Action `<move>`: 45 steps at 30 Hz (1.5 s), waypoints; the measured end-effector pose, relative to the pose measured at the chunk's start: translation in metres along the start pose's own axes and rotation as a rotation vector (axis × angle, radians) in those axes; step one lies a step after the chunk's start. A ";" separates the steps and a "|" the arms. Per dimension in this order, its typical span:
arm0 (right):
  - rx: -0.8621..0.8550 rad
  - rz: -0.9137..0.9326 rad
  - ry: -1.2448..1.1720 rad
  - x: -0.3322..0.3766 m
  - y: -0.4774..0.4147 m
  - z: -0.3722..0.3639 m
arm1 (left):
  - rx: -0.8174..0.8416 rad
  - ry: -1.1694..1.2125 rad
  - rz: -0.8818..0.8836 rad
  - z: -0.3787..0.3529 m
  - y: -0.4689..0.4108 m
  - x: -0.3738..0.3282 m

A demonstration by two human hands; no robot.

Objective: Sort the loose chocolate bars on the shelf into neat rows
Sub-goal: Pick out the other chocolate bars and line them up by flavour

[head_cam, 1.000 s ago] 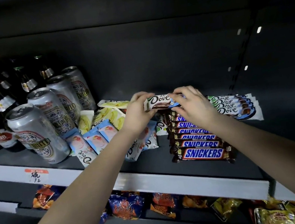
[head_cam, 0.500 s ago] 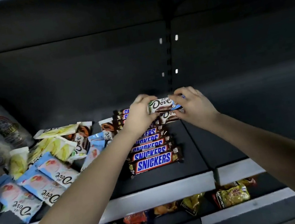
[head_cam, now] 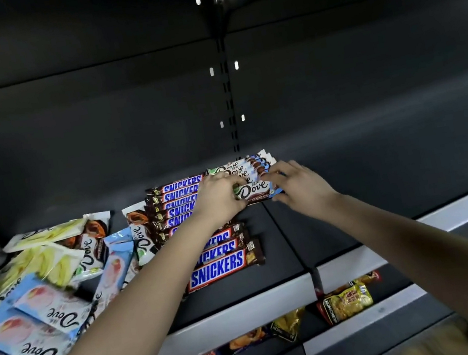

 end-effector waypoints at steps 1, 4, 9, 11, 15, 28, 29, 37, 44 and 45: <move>0.011 -0.005 -0.008 0.000 -0.001 -0.002 | 0.002 -0.018 0.013 0.001 -0.001 0.001; 0.053 -0.019 -0.023 0.000 -0.006 -0.007 | -0.013 -0.042 0.058 0.004 -0.001 0.003; 0.089 -0.048 -0.019 0.002 -0.011 -0.012 | 0.002 -0.011 0.142 0.001 0.000 0.009; 0.082 -0.065 -0.020 0.004 -0.013 -0.013 | 0.004 -0.008 0.167 0.000 0.000 0.010; 0.054 -0.086 -0.017 0.005 -0.013 -0.012 | 0.035 0.031 0.214 -0.006 -0.002 0.015; -0.037 0.019 -0.048 0.047 -0.039 -0.004 | -0.232 0.185 0.314 0.028 0.025 0.056; -0.037 0.042 -0.051 0.055 -0.043 -0.007 | -0.245 0.180 0.340 0.030 0.030 0.063; -0.020 0.230 -0.155 0.126 -0.075 -0.026 | -0.325 0.128 0.566 0.050 0.092 0.135; 0.016 0.374 -0.211 0.193 -0.092 -0.049 | -0.306 0.062 0.744 0.063 0.160 0.187; 0.017 0.400 -0.217 0.204 -0.094 -0.053 | -0.300 0.065 0.772 0.064 0.170 0.194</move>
Point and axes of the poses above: each hand's wrist, its own y-axis away from the middle knuckle, its own z-axis out of the back of the hand, x = y × z, the point moved 6 cm from there along -y, towards the middle knuckle, and after that the axes turned 11 degrees about -y, right-handed, at the moved point
